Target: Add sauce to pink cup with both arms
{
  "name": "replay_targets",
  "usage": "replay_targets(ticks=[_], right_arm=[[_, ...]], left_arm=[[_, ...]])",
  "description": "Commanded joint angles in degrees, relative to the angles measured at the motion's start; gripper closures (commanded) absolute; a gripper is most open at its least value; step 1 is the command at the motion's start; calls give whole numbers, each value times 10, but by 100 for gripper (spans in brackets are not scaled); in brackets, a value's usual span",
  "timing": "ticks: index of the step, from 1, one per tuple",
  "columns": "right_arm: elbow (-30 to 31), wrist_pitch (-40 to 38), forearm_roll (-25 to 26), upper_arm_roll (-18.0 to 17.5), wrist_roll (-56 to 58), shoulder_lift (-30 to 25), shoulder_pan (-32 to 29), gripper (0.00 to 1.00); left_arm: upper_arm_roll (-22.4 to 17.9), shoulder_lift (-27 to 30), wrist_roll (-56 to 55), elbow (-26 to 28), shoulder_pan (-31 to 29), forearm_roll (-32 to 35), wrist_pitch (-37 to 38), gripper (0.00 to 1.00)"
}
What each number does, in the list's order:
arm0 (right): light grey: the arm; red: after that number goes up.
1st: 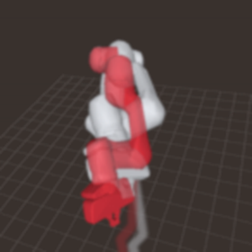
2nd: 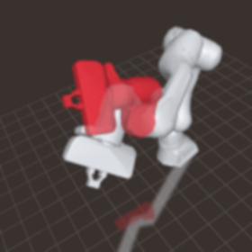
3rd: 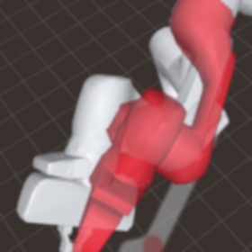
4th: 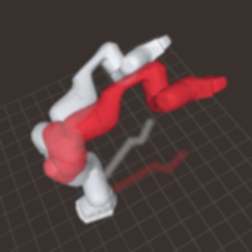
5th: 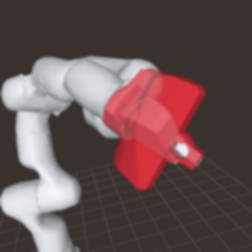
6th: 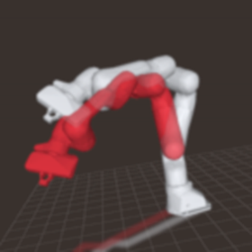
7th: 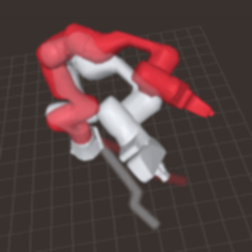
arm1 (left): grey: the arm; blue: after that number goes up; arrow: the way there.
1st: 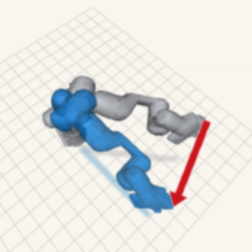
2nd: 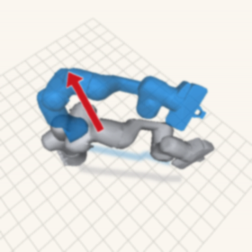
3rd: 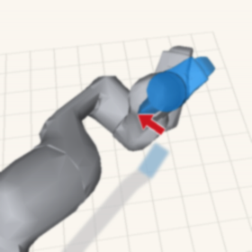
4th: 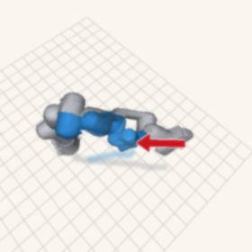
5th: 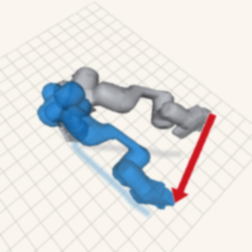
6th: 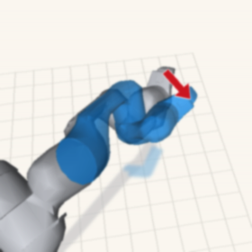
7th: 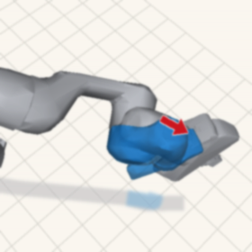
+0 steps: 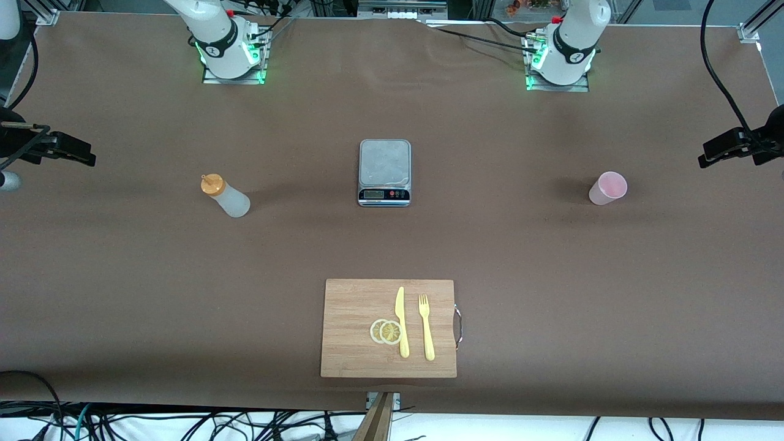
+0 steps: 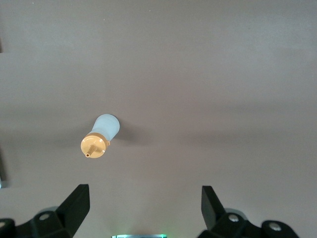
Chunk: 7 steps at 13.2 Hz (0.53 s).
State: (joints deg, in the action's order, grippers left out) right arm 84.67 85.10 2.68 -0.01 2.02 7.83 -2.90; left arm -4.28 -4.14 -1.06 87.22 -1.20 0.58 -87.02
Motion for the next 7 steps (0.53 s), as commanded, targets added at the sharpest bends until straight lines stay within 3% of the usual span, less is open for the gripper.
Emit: replay_targets(ticks=[1, 7], right_arm=[[-13, -6, -7, -1, -6, 4, -4, 0], [-13, -6, -7, -1, -7, 4, -4, 0]], left_arm=[[9, 5, -37, 5, 1, -13, -1, 0], [9, 7, -31, 11, -4, -8, 1, 0]])
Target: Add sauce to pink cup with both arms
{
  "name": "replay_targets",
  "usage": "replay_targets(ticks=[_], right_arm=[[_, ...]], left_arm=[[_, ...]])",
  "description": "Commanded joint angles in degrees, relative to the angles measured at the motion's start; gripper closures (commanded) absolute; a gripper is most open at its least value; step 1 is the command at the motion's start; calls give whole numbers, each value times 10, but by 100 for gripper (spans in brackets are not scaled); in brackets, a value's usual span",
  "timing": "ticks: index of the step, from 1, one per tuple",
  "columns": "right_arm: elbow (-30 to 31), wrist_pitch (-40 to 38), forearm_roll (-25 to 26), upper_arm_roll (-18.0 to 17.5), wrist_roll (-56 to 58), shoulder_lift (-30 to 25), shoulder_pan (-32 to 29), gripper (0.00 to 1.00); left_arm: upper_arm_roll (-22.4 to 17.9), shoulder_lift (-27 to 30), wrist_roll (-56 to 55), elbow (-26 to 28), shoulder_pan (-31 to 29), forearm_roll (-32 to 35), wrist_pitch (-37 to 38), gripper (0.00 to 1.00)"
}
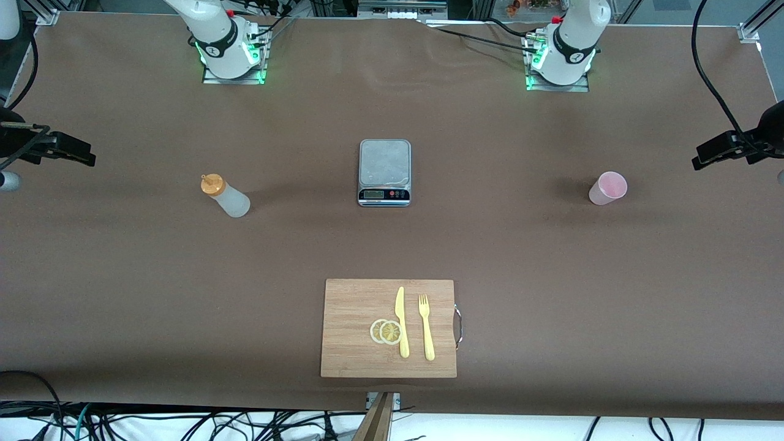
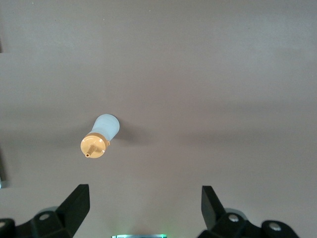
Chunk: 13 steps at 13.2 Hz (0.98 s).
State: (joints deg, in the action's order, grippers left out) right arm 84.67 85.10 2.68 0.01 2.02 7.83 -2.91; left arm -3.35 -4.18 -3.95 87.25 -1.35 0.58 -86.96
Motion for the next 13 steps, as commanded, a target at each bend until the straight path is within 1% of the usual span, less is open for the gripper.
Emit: replay_targets(ticks=[1, 9, 13], right_arm=[[-13, -6, -7, -1, -6, 4, -3, 0], [-13, -5, -7, -1, -7, 4, -3, 0], [-13, -5, -7, -1, -7, 4, -3, 0]], left_arm=[[0, 10, -1, 17, -3, -8, -1, 0], [-1, 15, 21, 37, -17, -8, -1, 0], [-1, 31, 41, 72, -27, -8, -8, 0]])
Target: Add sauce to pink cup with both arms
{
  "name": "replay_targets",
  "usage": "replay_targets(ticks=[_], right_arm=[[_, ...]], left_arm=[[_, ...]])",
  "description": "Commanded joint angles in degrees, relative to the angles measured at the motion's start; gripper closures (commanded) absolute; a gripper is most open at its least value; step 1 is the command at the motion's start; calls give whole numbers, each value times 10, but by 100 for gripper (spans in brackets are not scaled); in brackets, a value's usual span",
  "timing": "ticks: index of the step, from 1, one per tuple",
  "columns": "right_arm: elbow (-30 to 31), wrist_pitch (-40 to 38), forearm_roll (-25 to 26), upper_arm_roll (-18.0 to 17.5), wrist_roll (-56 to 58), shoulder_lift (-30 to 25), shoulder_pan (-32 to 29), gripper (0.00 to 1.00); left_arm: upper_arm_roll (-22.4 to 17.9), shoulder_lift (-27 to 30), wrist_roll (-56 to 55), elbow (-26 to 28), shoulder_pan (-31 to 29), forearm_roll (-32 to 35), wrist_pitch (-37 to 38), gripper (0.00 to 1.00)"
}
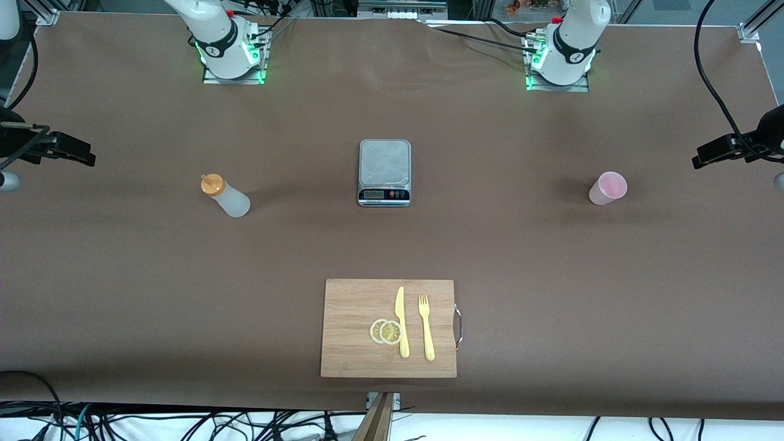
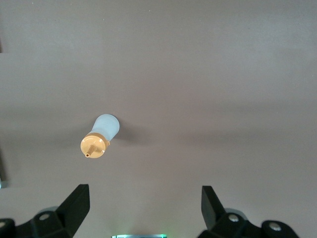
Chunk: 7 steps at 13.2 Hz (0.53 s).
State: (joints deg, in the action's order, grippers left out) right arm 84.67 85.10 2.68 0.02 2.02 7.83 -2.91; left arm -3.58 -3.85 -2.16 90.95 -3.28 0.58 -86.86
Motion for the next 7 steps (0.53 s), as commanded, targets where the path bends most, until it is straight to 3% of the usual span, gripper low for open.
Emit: replay_targets(ticks=[1, 7], right_arm=[[-13, -5, -7, -1, -7, 4, -3, 0], [-13, -5, -7, -1, -6, 4, -3, 0]], left_arm=[[2, 31, 23, 50, -8, -8, -16, 0], [2, 83, 23, 216, -19, -8, -152, 0]])
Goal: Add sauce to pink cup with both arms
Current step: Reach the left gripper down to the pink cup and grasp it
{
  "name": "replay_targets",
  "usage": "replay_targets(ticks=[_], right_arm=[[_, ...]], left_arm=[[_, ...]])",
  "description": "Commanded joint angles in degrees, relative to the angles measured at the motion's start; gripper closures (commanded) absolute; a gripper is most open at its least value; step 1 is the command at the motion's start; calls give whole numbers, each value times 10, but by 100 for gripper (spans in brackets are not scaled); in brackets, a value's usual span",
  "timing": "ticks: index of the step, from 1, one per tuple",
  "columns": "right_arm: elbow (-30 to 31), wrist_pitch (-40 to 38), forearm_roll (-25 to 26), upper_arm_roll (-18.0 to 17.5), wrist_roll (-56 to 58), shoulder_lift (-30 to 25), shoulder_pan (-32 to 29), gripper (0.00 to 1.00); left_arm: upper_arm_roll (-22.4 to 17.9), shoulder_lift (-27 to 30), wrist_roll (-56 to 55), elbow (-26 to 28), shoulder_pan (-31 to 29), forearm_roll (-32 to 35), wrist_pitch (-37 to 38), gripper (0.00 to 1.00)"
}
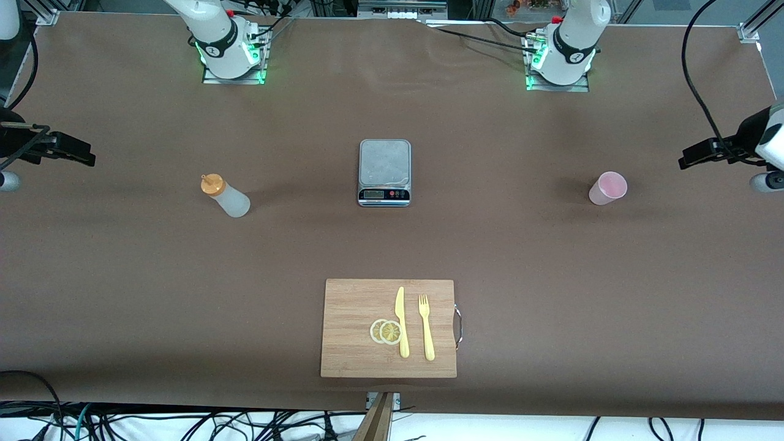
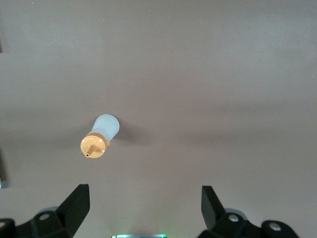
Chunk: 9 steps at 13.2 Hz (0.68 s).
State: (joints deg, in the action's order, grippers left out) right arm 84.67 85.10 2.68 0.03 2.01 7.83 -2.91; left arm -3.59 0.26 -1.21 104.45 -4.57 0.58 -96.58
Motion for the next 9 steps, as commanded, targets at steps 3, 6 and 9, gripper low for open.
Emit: replay_targets(ticks=[3, 6, 9], right_arm=[[-13, -5, -7, -1, -7, 4, -3, 0], [-13, -5, -7, -1, -7, 4, -3, 0], [-13, -5, -7, -1, -7, 4, -3, 0]], left_arm=[[3, 41, 13, 136, -7, -9, -114, 0], [3, 28, 11, 186, -4, -15, -173, 0], [21, 12, 2, 259, 3, -15, -264, 0]])
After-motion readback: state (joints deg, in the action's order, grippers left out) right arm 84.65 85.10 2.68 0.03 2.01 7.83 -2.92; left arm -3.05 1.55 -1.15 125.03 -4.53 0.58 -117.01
